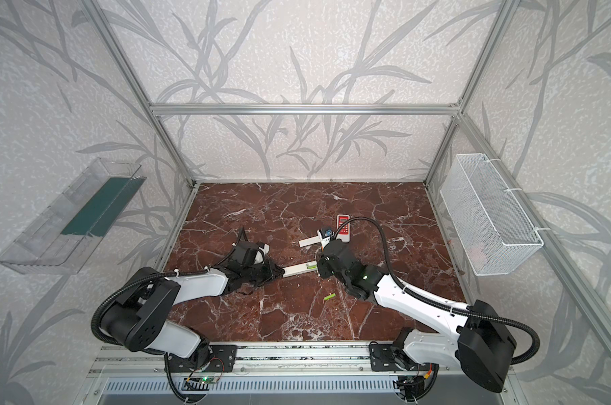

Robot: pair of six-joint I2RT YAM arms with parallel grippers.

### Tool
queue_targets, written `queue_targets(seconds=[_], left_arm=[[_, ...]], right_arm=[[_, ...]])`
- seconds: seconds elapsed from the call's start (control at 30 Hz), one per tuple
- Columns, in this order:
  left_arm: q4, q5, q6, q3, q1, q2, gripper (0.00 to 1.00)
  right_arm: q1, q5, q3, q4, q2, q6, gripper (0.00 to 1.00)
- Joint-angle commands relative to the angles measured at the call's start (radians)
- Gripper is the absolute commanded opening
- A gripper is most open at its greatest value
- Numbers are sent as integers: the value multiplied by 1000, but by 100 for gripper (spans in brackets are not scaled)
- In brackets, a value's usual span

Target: Unload the batteries from the remote control

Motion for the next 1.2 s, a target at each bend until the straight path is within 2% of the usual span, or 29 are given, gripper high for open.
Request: queue_targets(seconds=[0.0,0.17,0.63,0.83,0.93,1.17], left_arm=[[-175,-50,30,-12,-7,41,13],[-224,-64,50,-3,-7,11,13],[-309,-106,71,-1,-7,-85,13],[-375,-111,101,43,-7,-121,23],[-410,-108,116,74,-7,-143,25],[-457,-129,168,152,-6,-158,25]], right_arm=[[33,-81,-72,-73,-11,100,0],[48,-106,-146,-34,-4,156,0],[49,-64,-152,-40,-10,130,0],[49,-44,-104,-83,-83,92,0],[48,-36,-53,-105,-100,57,0],[9,-36,78,-49,2,-20,0]])
